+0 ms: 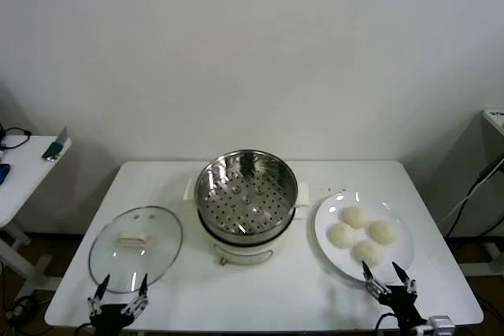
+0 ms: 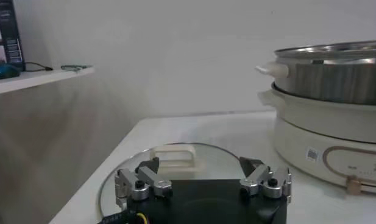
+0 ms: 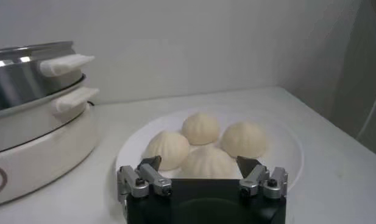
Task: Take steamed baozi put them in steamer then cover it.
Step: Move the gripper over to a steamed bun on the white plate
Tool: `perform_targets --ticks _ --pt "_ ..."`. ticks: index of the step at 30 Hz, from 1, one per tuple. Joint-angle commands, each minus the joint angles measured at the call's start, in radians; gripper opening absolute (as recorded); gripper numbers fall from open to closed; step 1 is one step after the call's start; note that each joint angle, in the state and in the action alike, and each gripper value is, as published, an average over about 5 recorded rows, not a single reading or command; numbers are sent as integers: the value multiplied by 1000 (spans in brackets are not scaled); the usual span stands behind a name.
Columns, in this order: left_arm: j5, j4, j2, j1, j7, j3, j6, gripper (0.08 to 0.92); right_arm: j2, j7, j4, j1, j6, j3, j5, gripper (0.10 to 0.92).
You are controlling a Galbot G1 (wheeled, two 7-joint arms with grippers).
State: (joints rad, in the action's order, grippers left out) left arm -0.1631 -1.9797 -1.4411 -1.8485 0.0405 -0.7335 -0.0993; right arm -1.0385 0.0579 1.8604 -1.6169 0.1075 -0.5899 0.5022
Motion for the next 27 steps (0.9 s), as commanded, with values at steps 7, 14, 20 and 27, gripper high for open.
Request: perform_targets --ticks 7,14,20,27 --pt "4 -8 -2 3 2 13 1 823 206 -113 -106 522 296 98 -167 823" --pt "16 -23 -11 -2 5 22 0 823 459 -570 -318 1071 293 559 -375 823" --pt "24 -26 -20 -3 5 22 -2 823 560 -966 -523 1510 2 1038 -587 823" --pt "33 -23 -22 -7 6 21 -5 823 587 -1249 -637 1717 -157 1299 -529 823"
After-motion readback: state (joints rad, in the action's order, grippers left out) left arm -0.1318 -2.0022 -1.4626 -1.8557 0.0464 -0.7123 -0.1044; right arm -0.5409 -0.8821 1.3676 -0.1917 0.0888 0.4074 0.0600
